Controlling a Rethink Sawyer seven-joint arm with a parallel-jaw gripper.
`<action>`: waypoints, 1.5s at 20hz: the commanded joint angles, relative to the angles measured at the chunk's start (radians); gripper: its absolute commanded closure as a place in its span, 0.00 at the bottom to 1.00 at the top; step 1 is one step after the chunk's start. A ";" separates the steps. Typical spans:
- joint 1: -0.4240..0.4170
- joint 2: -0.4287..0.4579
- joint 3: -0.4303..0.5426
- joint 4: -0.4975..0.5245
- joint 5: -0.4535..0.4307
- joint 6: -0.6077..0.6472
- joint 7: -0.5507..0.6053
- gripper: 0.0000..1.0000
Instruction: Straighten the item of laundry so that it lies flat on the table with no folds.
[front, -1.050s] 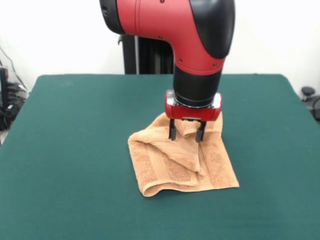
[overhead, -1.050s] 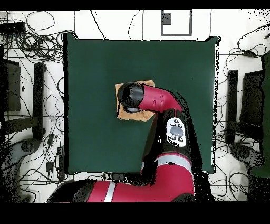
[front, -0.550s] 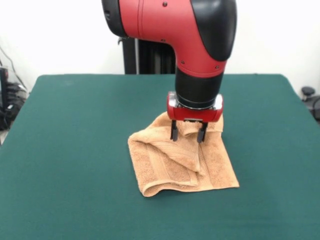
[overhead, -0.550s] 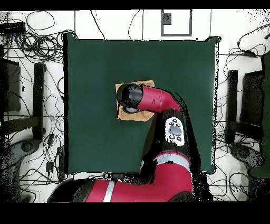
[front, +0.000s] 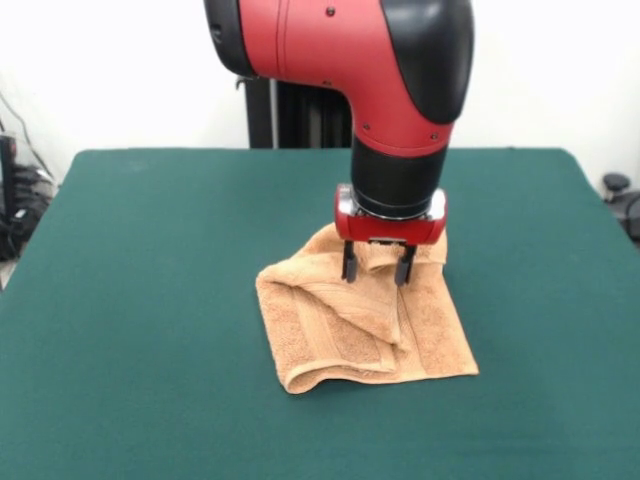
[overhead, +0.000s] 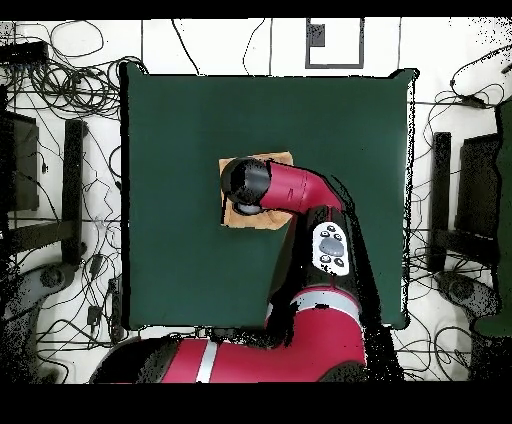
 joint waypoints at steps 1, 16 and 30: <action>0.017 0.069 0.127 0.110 0.026 -0.049 0.152 0.00; 0.001 0.053 0.167 0.198 0.029 -0.092 0.138 0.00; -0.020 -0.002 0.189 0.292 0.022 -0.118 0.135 0.00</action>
